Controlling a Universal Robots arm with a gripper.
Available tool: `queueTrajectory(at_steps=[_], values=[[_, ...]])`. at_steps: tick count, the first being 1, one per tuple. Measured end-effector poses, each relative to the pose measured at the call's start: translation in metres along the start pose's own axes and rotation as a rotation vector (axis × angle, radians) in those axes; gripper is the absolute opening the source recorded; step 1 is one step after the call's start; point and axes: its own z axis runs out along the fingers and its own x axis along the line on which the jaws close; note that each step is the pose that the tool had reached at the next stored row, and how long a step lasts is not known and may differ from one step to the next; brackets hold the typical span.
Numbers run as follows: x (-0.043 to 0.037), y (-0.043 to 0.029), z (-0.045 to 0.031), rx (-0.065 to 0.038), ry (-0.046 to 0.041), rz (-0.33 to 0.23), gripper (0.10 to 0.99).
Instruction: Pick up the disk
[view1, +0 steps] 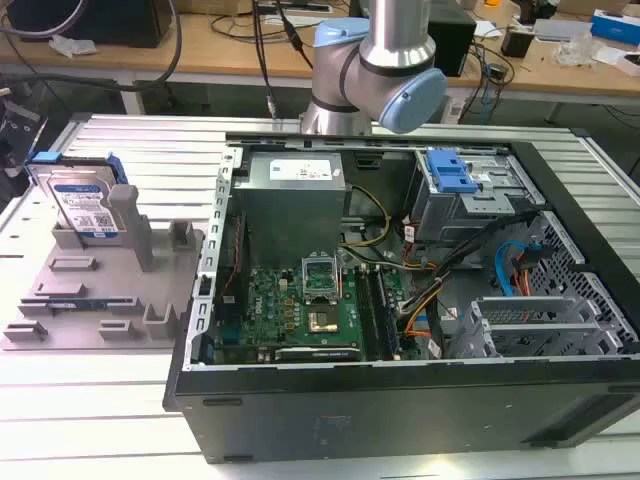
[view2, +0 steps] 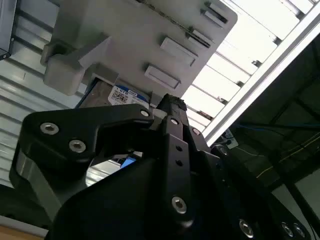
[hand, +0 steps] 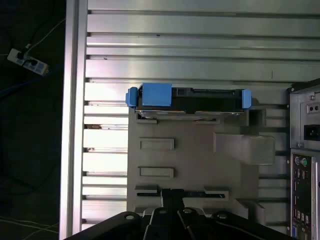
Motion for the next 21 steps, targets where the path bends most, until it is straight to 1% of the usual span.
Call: queueTrajectory(at_steps=[9,10,11,12,13,14,17,21], values=[[0.0,0.0,0.0,0.0,0.0003,-0.004,0.106],[0.0,-0.0001,0.0001,0.001,0.0007,-0.023,0.106],[-0.0001,-0.0001,0.0002,0.003,0.0021,-0.055,0.106],[0.0,0.0,0.0003,0.004,0.0038,-0.101,0.106],[0.0,0.0,0.0005,0.011,0.0069,-0.162,0.106],[0.0,0.0,0.0007,0.021,0.01,-0.205,0.106],[0.0,-0.0001,0.0007,0.03,0.0128,-0.266,0.106],[0.0,0.0,0.0006,0.03,0.0142,-0.327,0.106]])
